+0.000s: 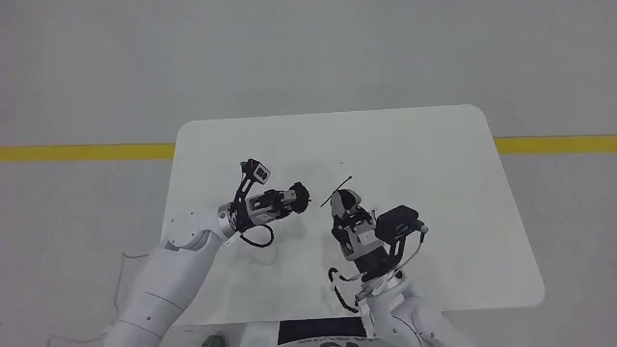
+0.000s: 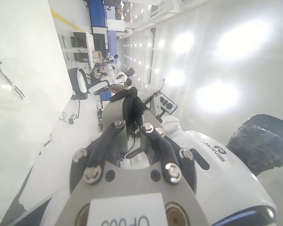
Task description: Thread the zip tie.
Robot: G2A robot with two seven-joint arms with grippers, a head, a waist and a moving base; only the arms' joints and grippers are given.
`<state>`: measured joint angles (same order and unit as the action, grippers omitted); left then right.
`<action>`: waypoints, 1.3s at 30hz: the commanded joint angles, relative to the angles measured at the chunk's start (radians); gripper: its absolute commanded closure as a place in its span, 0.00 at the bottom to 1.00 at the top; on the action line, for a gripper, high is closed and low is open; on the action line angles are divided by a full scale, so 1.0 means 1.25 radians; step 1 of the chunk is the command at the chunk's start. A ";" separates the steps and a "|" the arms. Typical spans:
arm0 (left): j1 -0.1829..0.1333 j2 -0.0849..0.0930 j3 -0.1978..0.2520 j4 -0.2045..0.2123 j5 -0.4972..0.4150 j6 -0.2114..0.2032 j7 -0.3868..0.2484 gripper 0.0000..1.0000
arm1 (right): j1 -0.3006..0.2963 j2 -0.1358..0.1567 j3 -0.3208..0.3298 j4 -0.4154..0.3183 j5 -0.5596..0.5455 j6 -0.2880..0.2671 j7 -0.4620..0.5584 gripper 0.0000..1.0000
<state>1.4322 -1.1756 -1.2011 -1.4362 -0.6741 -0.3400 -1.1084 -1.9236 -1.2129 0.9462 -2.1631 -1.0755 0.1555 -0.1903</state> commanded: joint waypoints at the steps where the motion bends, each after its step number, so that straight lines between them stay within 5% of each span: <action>1: 0.000 0.000 0.000 0.000 -0.001 0.000 0.000 1.00 | 0.000 0.000 0.000 0.000 0.003 -0.001 0.000 1.00; 9: 0.007 -0.001 0.013 -0.010 0.005 0.006 0.026 1.00 | 0.006 -0.001 -0.002 0.003 0.001 0.001 -0.001 1.00; 23: 0.004 -0.006 0.021 -0.021 0.051 0.000 0.066 1.00 | 0.074 -0.027 -0.062 0.069 -0.075 0.113 -0.047 1.00; 39: 0.004 -0.006 0.021 -0.021 0.051 0.000 0.066 1.00 | 0.080 -0.030 -0.063 0.075 -0.130 0.128 -0.020 1.00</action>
<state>1.4368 -1.1836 -1.1753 -1.4622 -0.6100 -0.3400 -1.0263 -1.8236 -1.2500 0.8675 -2.0696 -1.2343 0.3125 -0.2158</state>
